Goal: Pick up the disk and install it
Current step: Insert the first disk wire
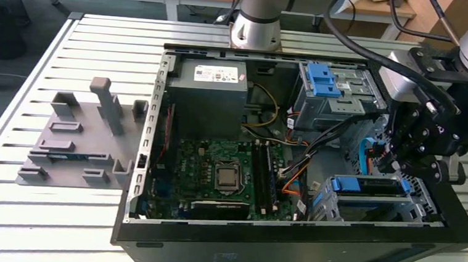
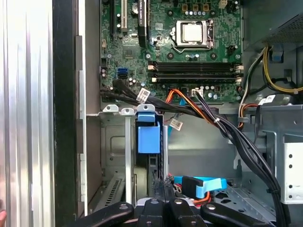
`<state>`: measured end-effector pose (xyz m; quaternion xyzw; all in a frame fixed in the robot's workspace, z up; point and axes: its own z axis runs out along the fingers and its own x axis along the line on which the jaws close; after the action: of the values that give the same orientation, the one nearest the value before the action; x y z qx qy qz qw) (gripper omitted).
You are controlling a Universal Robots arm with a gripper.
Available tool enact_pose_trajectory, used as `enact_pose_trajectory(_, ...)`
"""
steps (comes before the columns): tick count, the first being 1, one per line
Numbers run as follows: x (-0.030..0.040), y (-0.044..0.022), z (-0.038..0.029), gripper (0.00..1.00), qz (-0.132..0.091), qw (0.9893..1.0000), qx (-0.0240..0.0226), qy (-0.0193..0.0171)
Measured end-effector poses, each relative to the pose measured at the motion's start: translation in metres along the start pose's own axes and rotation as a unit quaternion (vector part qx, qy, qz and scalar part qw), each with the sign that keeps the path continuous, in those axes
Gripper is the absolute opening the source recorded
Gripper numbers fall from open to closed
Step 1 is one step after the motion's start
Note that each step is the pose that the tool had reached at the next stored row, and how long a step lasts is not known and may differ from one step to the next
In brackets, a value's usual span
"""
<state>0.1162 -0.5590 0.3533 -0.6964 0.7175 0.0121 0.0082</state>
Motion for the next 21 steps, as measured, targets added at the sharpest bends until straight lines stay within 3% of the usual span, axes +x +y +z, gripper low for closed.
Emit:
enact_pose_trajectory(16,-0.0134,-0.0052,-0.0036,0.11,0.0,1.0,0.0014,-0.0001)
enact_pose_trajectory(21,-0.014,-0.006,-0.0036,0.11,0.0,1.0,0.0014,0.0)
